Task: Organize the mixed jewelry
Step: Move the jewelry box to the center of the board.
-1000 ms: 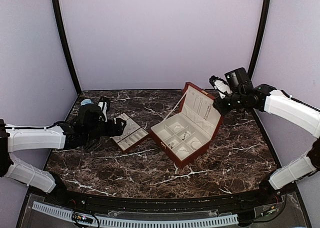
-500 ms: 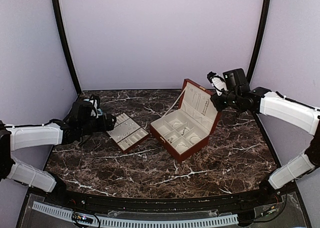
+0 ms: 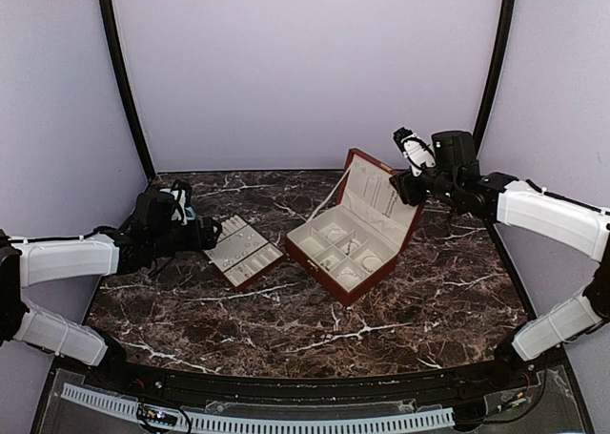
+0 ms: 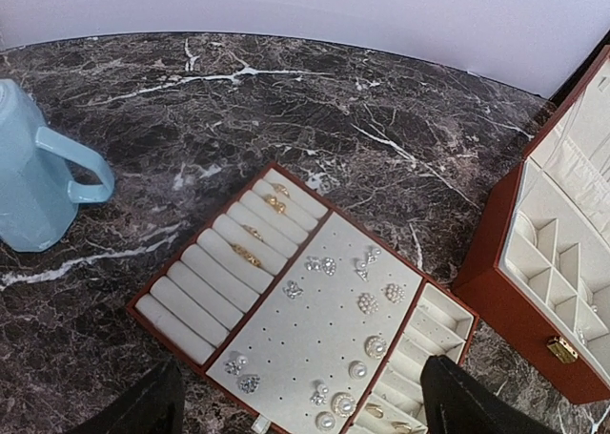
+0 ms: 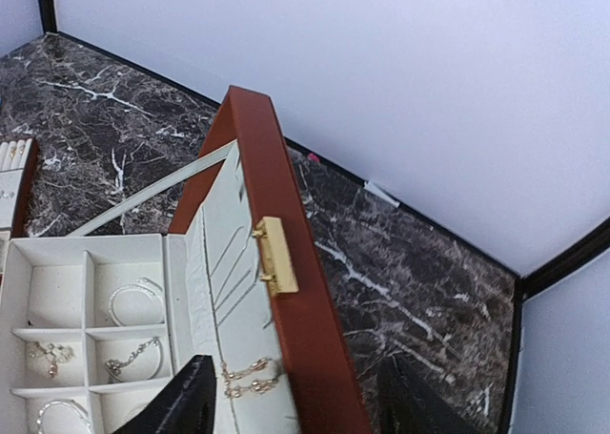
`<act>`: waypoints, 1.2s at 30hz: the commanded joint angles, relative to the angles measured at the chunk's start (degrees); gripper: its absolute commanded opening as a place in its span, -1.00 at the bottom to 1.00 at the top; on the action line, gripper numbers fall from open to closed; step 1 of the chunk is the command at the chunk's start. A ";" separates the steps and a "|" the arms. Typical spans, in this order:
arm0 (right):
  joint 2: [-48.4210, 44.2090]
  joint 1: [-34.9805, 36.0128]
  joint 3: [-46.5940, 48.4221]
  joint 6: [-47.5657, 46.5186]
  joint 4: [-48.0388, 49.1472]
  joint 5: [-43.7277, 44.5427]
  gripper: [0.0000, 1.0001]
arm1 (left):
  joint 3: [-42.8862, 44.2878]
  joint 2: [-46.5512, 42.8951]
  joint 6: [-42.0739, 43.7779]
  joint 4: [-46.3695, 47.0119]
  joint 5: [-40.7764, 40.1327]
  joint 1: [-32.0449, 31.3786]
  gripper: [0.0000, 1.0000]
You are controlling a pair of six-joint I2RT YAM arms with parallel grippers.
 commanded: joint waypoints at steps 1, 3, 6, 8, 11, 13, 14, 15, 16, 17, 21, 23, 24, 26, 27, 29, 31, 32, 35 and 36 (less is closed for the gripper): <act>-3.37 -0.13 -1.73 0.09 3.58 -2.52 0.28 | 1.08 -0.98 1.25 -0.28 0.64 0.51 0.78; -3.92 -0.18 -2.11 0.66 3.20 -2.47 0.31 | 1.26 -0.88 1.55 -0.43 0.66 0.59 0.78; -4.99 -0.17 -2.89 1.61 3.10 -2.05 0.41 | 1.86 -0.52 2.34 -0.69 0.66 0.76 0.78; -6.15 -0.18 -3.32 1.90 3.15 -1.79 0.49 | 2.95 0.17 3.03 -1.75 0.66 1.00 0.78; -7.34 -0.18 -3.45 2.53 3.13 -0.30 0.57 | 5.55 2.77 3.74 -3.47 0.89 1.44 0.78; -7.96 -0.16 -3.24 3.09 2.89 0.96 0.60 | 7.90 4.85 4.06 -4.72 1.42 1.63 0.78; -8.28 -0.17 -3.11 3.36 2.77 1.42 0.62 | 9.53 5.63 4.32 -5.20 1.86 1.68 0.78; -8.62 -0.18 -3.00 3.70 2.76 1.91 0.64 | 10.31 7.16 4.48 -5.40 2.14 1.69 0.77; -9.00 -0.16 -2.94 4.13 2.64 2.17 0.67 | 12.13 8.06 5.00 -5.97 2.64 1.70 0.76; -9.40 -0.17 -2.90 4.49 2.54 2.41 0.69 | 13.19 9.97 5.31 -6.31 2.79 1.70 0.75; -10.75 -0.17 -2.95 6.50 2.27 2.95 0.72 | 19.68 16.36 8.03 -9.14 2.75 1.70 0.68; -11.59 -0.18 -3.12 7.53 2.05 3.25 0.73 | 22.78 19.66 9.07 -10.24 2.77 1.74 0.66; -12.00 -0.18 -3.21 8.07 1.94 3.33 0.74 | 24.80 20.77 9.42 -10.45 2.88 1.71 0.65; -12.78 -0.19 -3.04 9.28 1.11 3.68 0.75 | 27.66 23.82 9.62 -12.06 3.02 1.70 0.65; -13.15 -0.16 -3.07 9.86 0.76 3.83 0.75 | 29.80 26.01 9.60 -12.44 2.90 1.70 0.65; -13.78 -0.18 -2.73 10.62 -0.21 4.05 0.77 | 33.13 29.15 9.23 -14.07 1.86 1.70 0.64; -14.31 -0.17 -2.31 12.49 -1.59 4.20 0.77 | 36.02 31.99 8.62 -16.10 0.18 1.70 0.64; -14.55 -0.18 -2.10 13.09 -2.21 4.24 0.77 | 36.92 33.68 8.35 -16.43 -0.37 1.70 0.64; -15.21 -0.15 -2.05 14.57 -3.43 4.10 0.78 | 41.28 36.96 7.21 -18.22 -2.87 1.77 0.65; -15.40 -0.13 -2.13 14.95 -3.71 3.81 0.78 | 42.23 38.77 7.03 -18.77 -3.26 1.78 0.65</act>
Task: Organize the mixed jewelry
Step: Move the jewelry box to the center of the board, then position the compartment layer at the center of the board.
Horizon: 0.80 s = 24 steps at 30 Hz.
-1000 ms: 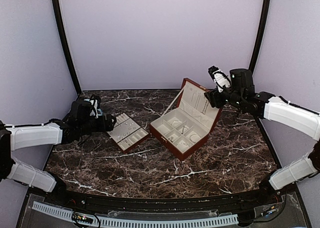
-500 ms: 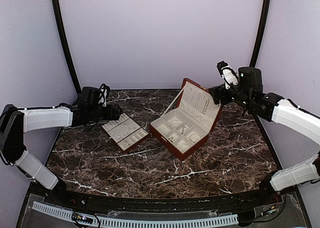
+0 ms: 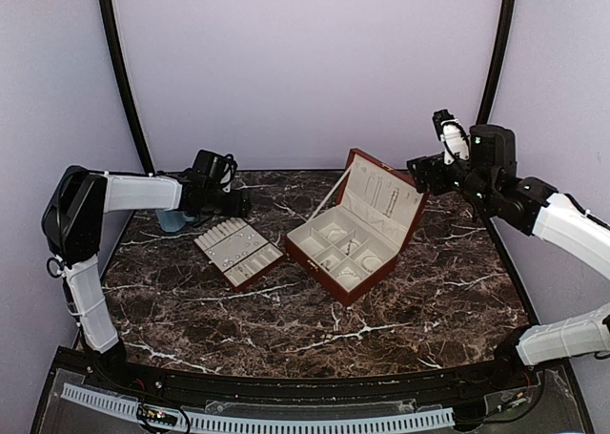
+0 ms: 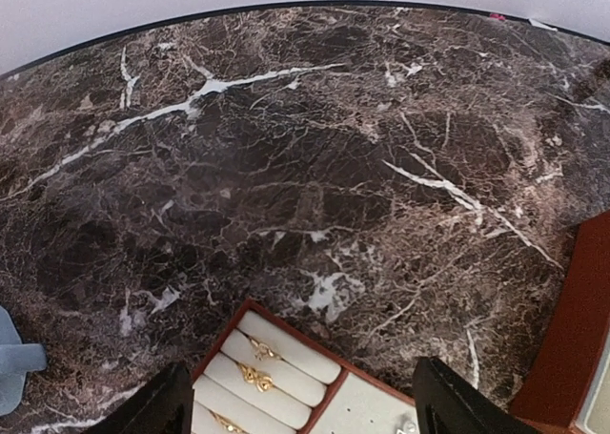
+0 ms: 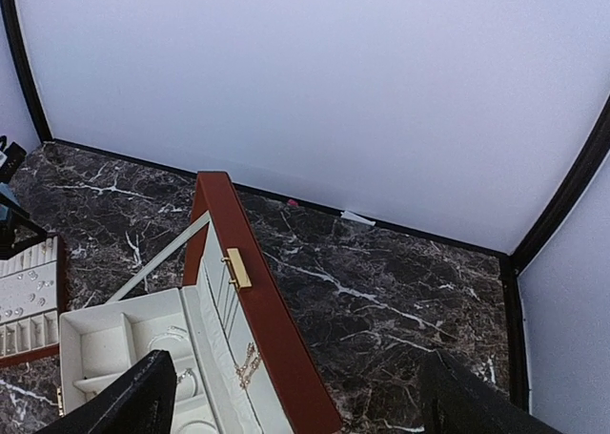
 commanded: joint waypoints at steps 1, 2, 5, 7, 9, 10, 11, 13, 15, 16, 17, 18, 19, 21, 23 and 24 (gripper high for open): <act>-1.61 -0.17 0.74 3.62 -1.55 0.14 0.79 | 6.53 4.32 -1.33 -5.67 -4.03 0.47 0.64; -1.84 -0.18 0.65 3.95 -1.71 -0.18 0.78 | 7.45 5.99 -1.50 -6.14 -4.26 0.50 0.63; -2.57 -0.18 0.20 4.76 -2.03 -0.87 0.79 | 11.26 8.74 -2.79 -8.28 -5.19 0.72 0.52; -3.19 -0.15 -0.05 5.55 -2.04 -0.90 0.80 | 11.89 9.72 -3.48 -8.25 -5.84 0.96 0.49; -3.99 -0.18 -0.33 6.36 -2.04 -1.48 0.80 | 12.07 10.41 -3.99 -8.09 -6.18 1.29 0.49; -4.29 -0.18 -0.46 6.73 -2.00 -1.94 0.80 | 12.40 11.09 -4.27 -8.18 -5.97 1.48 0.48; -4.76 -0.18 -0.59 7.15 -1.80 -2.54 0.80 | 12.54 11.83 -4.42 -8.31 -5.68 1.77 0.48; -5.38 -0.18 -1.16 7.79 -1.29 -3.62 0.80 | 12.85 12.79 -4.62 -8.42 -4.59 2.05 0.47; -5.59 -0.18 -1.64 8.13 -0.99 -4.17 0.80 | 12.96 13.45 -4.76 -8.43 -3.84 2.12 0.44; -5.64 -0.18 -1.81 8.25 -0.98 -4.25 0.80 | 12.90 13.58 -4.88 -8.40 -3.52 2.17 0.42; -5.65 -0.16 -1.99 8.32 -0.98 -4.19 0.80 | 12.83 13.75 -4.94 -8.33 -3.31 2.18 0.42; -5.68 -0.17 -2.11 8.43 -1.00 -4.15 0.80 | 12.72 13.82 -4.94 -8.11 -3.08 2.19 0.42; -5.61 -0.18 -2.28 8.57 -0.99 -4.10 0.80 | 12.74 14.03 -4.93 -8.01 -3.00 2.19 0.42; -5.45 -0.17 -2.50 8.73 -0.98 -4.22 0.80 | 13.13 14.69 -4.69 -8.08 -2.86 2.17 0.42; -5.30 -0.13 -2.59 8.86 -1.05 -4.24 0.80 | 13.74 15.31 -4.39 -8.64 -2.72 2.19 0.39; -5.27 -0.15 -2.53 8.91 -1.07 -4.26 0.80 | 13.82 15.44 -4.26 -8.82 -2.69 2.19 0.35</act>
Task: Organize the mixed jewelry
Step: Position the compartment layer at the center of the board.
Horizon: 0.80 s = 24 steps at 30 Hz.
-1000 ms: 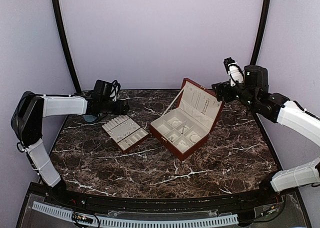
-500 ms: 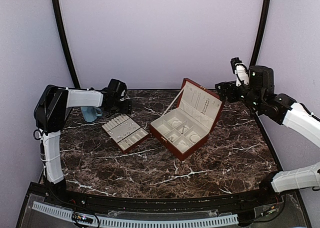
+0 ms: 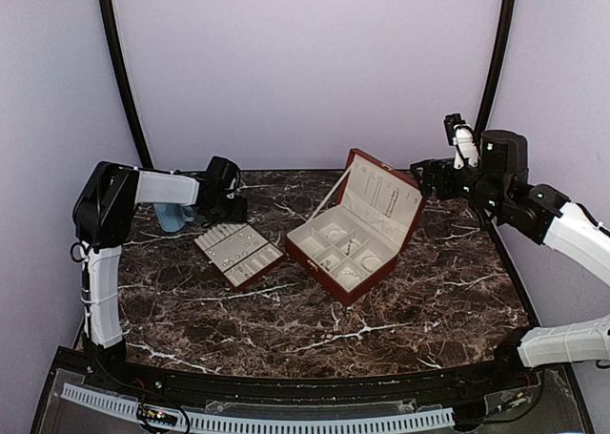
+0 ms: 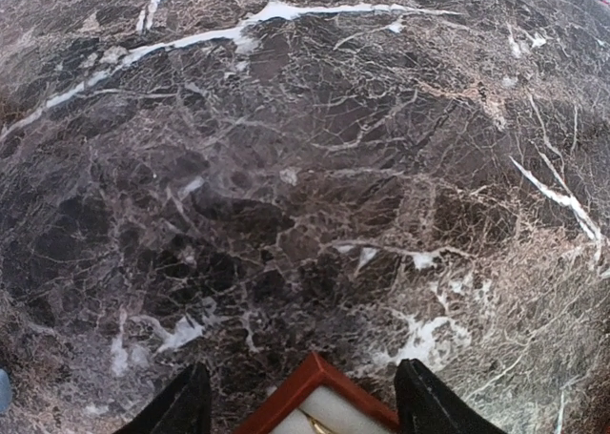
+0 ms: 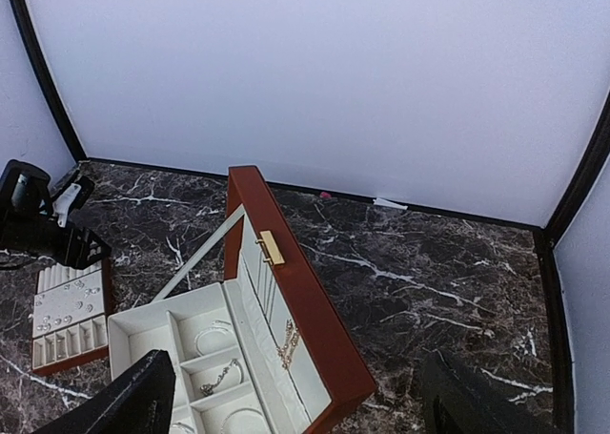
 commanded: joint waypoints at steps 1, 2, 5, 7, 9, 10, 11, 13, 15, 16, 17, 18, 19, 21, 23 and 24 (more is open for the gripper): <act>-0.09 -0.10 -0.31 1.14 1.65 -0.64 0.80 | 1.58 1.02 0.07 -1.86 0.86 0.18 0.33; -0.05 -0.09 -0.30 1.15 1.65 -0.66 0.80 | 1.40 1.04 0.15 -1.99 0.83 0.17 0.29; -0.06 0.34 0.20 0.56 1.28 -2.07 0.80 | 0.65 0.92 0.30 -2.75 1.30 0.20 0.23; 0.06 1.74 0.50 0.37 1.63 -1.64 0.82 | 0.05 0.73 0.41 -3.46 2.13 0.15 0.19; 0.69 3.23 0.77 0.70 2.02 -1.48 0.82 | -0.84 0.22 0.56 -4.54 2.62 0.14 0.17; 1.26 4.04 1.00 0.90 2.03 -1.24 0.82 | -1.30 -0.47 0.59 -4.67 2.72 0.14 0.16; 1.81 5.03 1.33 1.04 2.03 -0.83 0.82 | -2.55 -0.90 0.66 -4.72 2.75 0.13 0.16; 3.07 6.96 1.78 1.40 2.08 -0.10 0.82 | -4.98 -2.74 0.64 -4.33 2.74 0.13 0.15; 4.32 9.20 2.20 1.94 2.29 0.61 0.81 | -7.78 -4.73 0.44 -3.81 3.01 0.13 0.15; 4.89 10.09 2.38 2.23 2.46 0.93 0.81 | -8.77 -6.17 0.31 -3.64 3.22 0.13 0.15; 5.44 11.01 2.55 2.57 2.77 1.29 0.80 | -10.72 -6.87 0.06 -3.07 3.84 0.13 0.14; 5.89 11.86 2.55 3.06 3.19 2.22 0.79 | -12.81 -8.31 -0.06 -2.83 4.21 0.13 0.14; 6.25 12.73 2.54 3.68 3.88 2.91 0.79 | -13.83 -8.95 -0.36 -2.37 4.99 0.13 0.15; 6.85 14.20 2.26 5.43 5.33 2.81 0.79 | -16.45 -10.73 -0.73 -2.15 6.16 0.09 0.14; 7.53 15.69 2.00 6.80 6.55 2.61 0.78 | -18.91 -12.29 -1.15 -2.49 7.07 0.05 0.14; 7.92 16.45 1.90 7.35 6.98 2.58 0.78 | -20.70 -13.40 -1.36 -2.54 7.64 0.05 0.14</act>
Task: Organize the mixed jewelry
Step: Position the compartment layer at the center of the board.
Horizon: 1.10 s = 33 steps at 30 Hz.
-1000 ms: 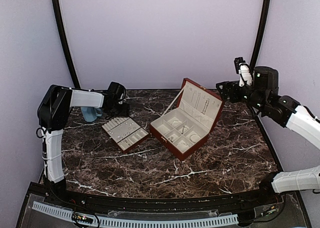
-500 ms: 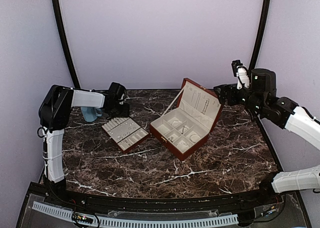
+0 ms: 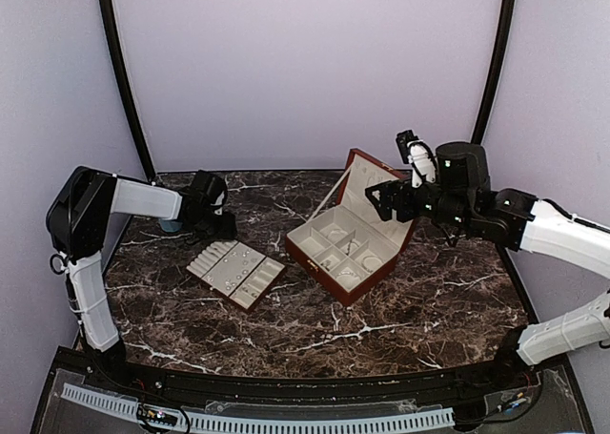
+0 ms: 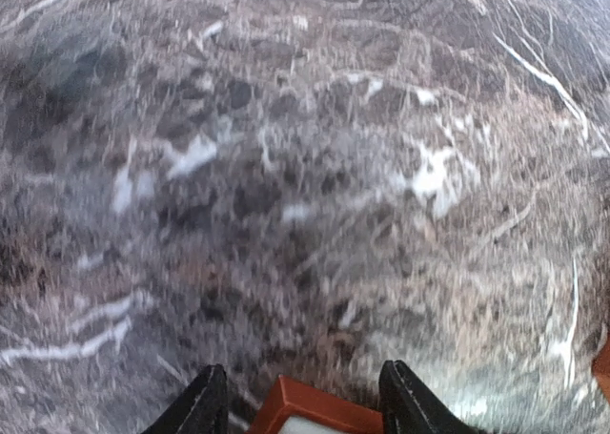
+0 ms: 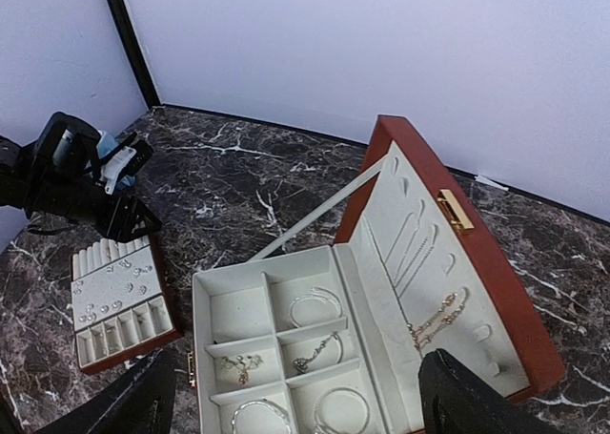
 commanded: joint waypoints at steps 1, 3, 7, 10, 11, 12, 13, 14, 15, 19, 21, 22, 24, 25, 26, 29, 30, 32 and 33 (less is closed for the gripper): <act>1.33 3.38 1.16 4.36 5.52 1.20 0.78 | -6.30 -4.77 -1.11 -4.57 3.54 0.05 0.14; 2.65 4.68 1.02 6.16 5.61 1.25 0.78 | -9.41 -7.23 -2.22 -4.05 4.07 0.05 0.14; 4.92 6.67 1.17 11.66 3.72 2.54 0.74 | -14.75 -11.70 -3.86 -3.58 7.54 -0.78 0.14; 5.66 7.69 0.57 16.35 2.85 3.01 0.72 | -18.36 -14.16 -4.99 -3.48 9.84 -2.02 0.15; 5.74 8.13 -0.01 18.02 3.23 2.38 0.71 | -19.78 -15.37 -5.32 -3.39 10.36 -2.58 0.16; 5.90 8.40 -0.85 19.60 3.80 1.67 0.71 | -20.46 -16.01 -6.05 -3.11 11.17 -3.05 0.16; 6.17 8.82 -1.67 21.08 4.34 1.08 0.69 | -21.67 -17.14 -6.42 -2.94 11.60 -3.30 0.16; 6.64 9.22 -2.24 22.72 4.46 0.63 0.68 | -22.24 -17.73 -7.20 -2.67 12.27 -3.82 0.16; 7.26 9.66 -2.72 24.80 4.25 0.22 0.65 | -23.28 -18.94 -7.52 -2.50 12.55 -4.09 0.16; 10.38 12.10 -3.22 28.70 3.12 -1.54 0.52 | -25.39 -22.06 -9.52 -1.70 14.01 -5.68 0.17; 11.75 13.71 -2.95 29.76 2.43 -1.73 0.46 | -25.96 -23.62 -10.01 -1.80 13.97 -6.04 0.18; 12.16 14.43 -2.83 30.38 1.97 -1.82 0.44 | -26.10 -24.94 -10.05 -2.18 13.61 -6.09 0.20; 13.51 15.86 -2.45 31.62 1.14 -2.14 0.37 | -26.17 -27.38 -9.57 -3.48 11.57 -6.10 0.24; 14.09 16.44 -2.37 32.17 0.89 -2.33 0.33 | -25.93 -28.39 -9.32 -4.01 9.78 -6.10 0.28; 14.64 17.25 -2.27 32.85 0.67 -2.50 0.30 | -25.69 -30.28 -8.70 -5.17 8.97 -6.02 0.30; 16.71 19.37 -1.44 34.78 -0.62 -3.11 0.17 | -23.49 -34.00 -7.10 -8.12 6.93 -5.49 0.45; 17.53 20.18 -0.99 35.26 -1.22 -3.29 0.12 | -22.93 -35.68 -6.68 -8.61 6.89 -4.85 0.49; 19.16 21.73 0.17 36.12 -2.48 -3.56 0.05 | -20.21 -37.61 -5.34 -9.89 7.54 -3.32 0.54; 20.09 22.43 0.92 36.44 -3.33 -3.73 0.01 | -19.18 -38.03 -3.90 -10.71 8.27 -2.78 0.55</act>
